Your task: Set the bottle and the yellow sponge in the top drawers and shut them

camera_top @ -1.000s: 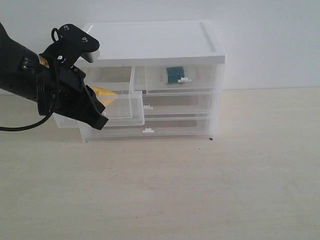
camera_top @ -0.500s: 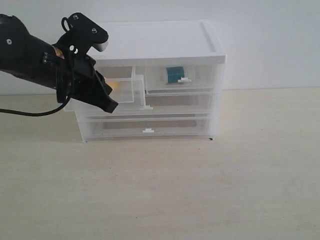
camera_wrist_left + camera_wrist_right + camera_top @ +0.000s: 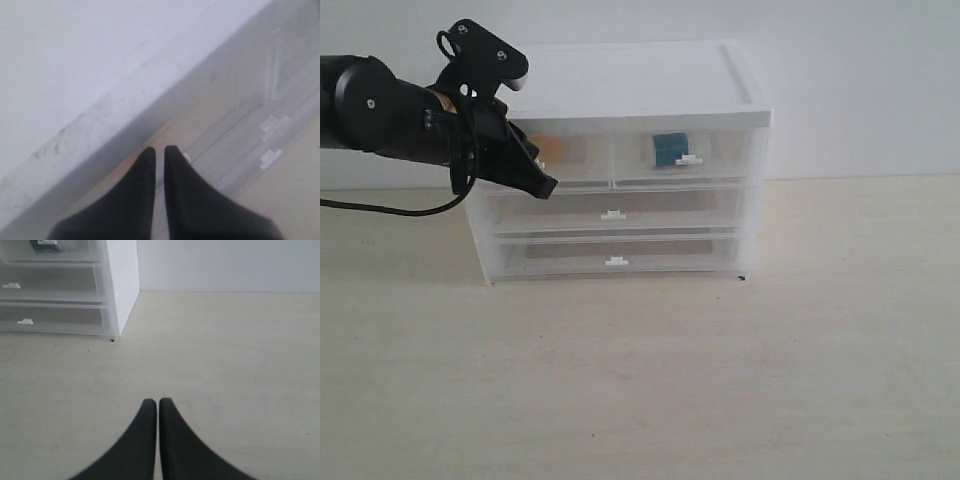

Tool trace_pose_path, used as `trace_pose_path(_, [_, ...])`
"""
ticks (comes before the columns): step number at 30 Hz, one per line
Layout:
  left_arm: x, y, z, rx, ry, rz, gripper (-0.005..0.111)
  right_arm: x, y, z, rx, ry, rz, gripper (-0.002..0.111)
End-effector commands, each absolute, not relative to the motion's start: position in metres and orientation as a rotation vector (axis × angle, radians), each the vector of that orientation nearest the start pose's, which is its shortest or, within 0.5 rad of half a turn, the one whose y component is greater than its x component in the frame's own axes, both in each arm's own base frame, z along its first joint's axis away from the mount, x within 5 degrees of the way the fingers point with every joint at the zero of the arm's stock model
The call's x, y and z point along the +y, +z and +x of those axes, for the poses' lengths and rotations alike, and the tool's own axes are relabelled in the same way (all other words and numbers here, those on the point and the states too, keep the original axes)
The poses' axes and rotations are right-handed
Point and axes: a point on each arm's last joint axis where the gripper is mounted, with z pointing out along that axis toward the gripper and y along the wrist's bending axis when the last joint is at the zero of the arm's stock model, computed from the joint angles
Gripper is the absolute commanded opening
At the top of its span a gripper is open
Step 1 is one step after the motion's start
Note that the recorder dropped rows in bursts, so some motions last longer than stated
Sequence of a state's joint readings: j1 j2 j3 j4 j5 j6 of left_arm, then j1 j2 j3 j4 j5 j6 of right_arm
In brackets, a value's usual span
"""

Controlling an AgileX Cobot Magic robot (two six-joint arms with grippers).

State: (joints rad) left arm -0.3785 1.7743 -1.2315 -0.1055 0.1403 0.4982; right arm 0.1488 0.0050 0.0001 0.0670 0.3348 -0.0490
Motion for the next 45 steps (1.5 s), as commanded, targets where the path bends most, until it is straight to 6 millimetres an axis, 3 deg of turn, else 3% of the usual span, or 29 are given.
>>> trace_pose_path(1, [-0.149, 0.258, 0.382, 1.938, 0.000, 0.767, 0.004, 0.010, 0.183, 0.053, 1.812, 0.130, -0.142, 0.000])
trace_pose_path(6, [-0.148, 0.256, 0.380, 1.983, -0.007, 0.789, 0.004, 0.010, 0.183, 0.053, 1.811, 0.128, -0.144, 0.000])
trace_pose_path(11, [-0.144, 0.262, 0.365, 2.088, -0.026, 0.844, 0.004, 0.010, 0.183, 0.053, 1.811, 0.128, -0.144, 0.000])
trace_pose_path(15, [-0.138, 0.283, 0.345, 2.155, -0.051, 0.876, 0.004, 0.010, 0.183, 0.053, 1.811, 0.130, -0.142, 0.000])
trace_pose_path(22, [-0.124, 0.328, 0.305, 2.238, -0.136, 0.743, 0.004, 0.010, 0.183, 0.053, 1.811, 0.130, -0.142, 0.000])
trace_pose_path(25, [-0.115, 0.335, 0.288, 2.268, -0.121, 0.711, 0.004, 0.010, 0.183, 0.053, 1.811, 0.130, -0.142, 0.000])
trace_pose_path(30, [-0.096, 0.339, 0.253, 2.241, -0.053, 0.671, 0.004, 0.010, 0.183, 0.053, 1.812, 0.131, -0.140, 0.000])
trace_pose_path(35, [-0.077, 0.344, 0.207, 2.178, -0.097, 0.549, 0.004, 0.010, 0.183, 0.053, 1.812, 0.131, -0.140, 0.000])
trace_pose_path(40, [-0.052, 0.352, 0.140, 1.977, -0.200, 0.379, 0.004, 0.010, 0.183, 0.053, 1.812, 0.131, -0.140, 0.000])
trace_pose_path(45, [-0.032, 0.338, 0.090, 1.865, -0.208, 0.361, 0.004, 0.010, 0.183, 0.053, 1.812, 0.131, -0.140, 0.000])
